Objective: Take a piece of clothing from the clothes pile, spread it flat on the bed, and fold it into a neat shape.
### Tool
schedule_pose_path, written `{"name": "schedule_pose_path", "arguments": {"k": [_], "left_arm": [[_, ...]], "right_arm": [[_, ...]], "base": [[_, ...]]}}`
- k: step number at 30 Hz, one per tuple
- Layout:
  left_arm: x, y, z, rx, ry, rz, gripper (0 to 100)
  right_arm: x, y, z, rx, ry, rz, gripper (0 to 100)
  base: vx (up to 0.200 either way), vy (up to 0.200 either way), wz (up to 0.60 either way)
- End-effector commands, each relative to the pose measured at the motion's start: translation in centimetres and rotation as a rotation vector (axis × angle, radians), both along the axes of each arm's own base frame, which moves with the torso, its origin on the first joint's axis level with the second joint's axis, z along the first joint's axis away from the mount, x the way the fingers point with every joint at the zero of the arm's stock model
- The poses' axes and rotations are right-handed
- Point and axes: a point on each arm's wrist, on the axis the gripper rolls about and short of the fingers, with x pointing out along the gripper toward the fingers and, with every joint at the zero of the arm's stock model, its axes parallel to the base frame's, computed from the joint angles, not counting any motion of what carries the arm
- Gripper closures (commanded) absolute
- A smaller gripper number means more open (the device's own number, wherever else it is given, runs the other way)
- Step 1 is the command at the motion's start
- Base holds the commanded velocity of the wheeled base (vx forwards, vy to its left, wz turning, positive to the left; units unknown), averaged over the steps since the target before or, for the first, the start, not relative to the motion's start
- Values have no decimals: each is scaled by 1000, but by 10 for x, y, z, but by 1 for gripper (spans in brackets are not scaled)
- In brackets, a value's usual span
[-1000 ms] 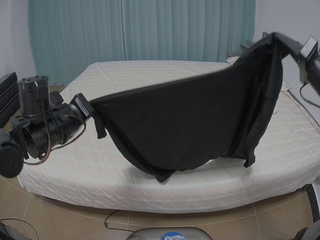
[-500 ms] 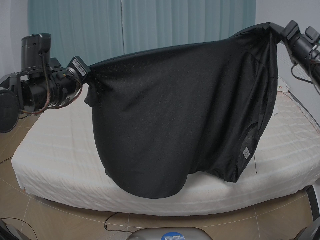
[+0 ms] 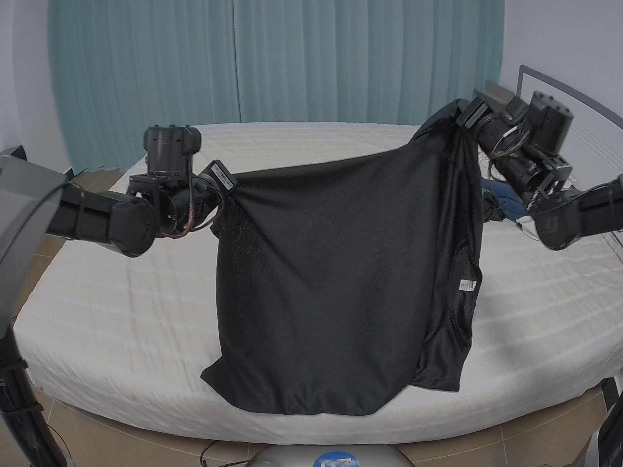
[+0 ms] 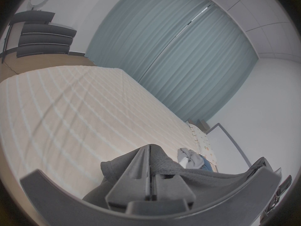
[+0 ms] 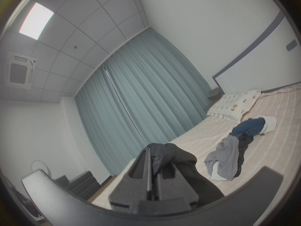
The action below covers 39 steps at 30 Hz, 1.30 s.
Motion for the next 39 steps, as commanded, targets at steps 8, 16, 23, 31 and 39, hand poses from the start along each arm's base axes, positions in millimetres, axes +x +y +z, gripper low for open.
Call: {"name": "schedule_pose_path", "arguments": {"k": [8,16,23,31,39], "left_arm": [[75,-31,-157,87,195,37,100],[74,-40,-197,116,258,34,100],[73,-41,-198,85,270,48,0],[68,-21,-179,53,275,99,0],[37,2,-145,29,340,55,0]], "right_arm": [[95,28,-219,-117,269,-50,100],[96,28,-267,-150,358,-86,100],[93,26,-300,-190,435,-88,0],[91,-10,-253,-169,421,-150,0],[71,-42,-223,-150,456,-148,0]], "base": [[75,0,0],[0,0,0],[0,0,0],[0,0,0],[0,0,0]]}}
